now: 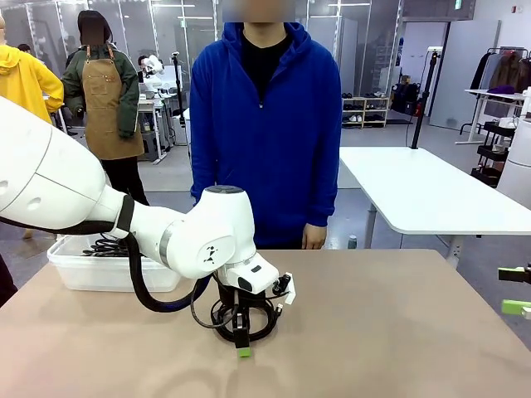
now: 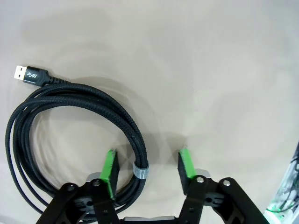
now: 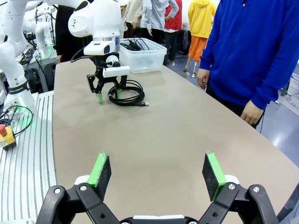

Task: Organize and store the cables.
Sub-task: Place the USB Extension Cable into the Organizing box.

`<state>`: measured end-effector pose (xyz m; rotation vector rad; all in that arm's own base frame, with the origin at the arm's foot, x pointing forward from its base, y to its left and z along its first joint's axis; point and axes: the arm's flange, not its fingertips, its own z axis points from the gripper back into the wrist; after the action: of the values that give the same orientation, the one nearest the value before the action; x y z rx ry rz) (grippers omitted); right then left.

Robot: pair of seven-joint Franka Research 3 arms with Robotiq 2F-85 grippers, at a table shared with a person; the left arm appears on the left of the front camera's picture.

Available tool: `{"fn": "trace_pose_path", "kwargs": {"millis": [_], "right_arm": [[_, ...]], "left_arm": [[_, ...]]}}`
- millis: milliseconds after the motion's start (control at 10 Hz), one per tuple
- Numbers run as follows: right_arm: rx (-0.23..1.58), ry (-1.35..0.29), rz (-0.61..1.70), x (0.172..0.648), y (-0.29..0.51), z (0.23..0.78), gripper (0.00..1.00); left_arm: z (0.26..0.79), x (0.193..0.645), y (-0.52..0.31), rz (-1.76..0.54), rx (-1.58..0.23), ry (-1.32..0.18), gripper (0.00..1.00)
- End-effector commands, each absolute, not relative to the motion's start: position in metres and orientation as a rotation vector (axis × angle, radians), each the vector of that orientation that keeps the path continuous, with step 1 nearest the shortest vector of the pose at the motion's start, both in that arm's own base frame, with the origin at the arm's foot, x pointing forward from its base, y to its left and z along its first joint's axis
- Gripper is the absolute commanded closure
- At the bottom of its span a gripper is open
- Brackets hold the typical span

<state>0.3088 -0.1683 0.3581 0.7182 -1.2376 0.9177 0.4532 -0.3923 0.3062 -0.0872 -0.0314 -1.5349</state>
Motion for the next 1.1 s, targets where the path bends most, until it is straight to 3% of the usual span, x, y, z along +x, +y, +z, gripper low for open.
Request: {"fn": "trace_pose_path", "kwargs": {"millis": [0,700,1000], "right_arm": [[0.728,-1.236,0.913,0.308,-0.168,0.361,0.00],[0.728,-1.236,0.913,0.308,-0.168,0.361,0.00],[0.728,-1.236,0.913,0.308,-0.168,0.361,0.00]], "left_arm": [[0.304,0.452,-0.395,-1.514,-0.082,0.033,1.00],[0.352,0.462,-0.397,-1.583,-0.086,0.053,1.00],[0.463,0.454,-0.396,-1.798,0.043,0.014,1.00]]}}
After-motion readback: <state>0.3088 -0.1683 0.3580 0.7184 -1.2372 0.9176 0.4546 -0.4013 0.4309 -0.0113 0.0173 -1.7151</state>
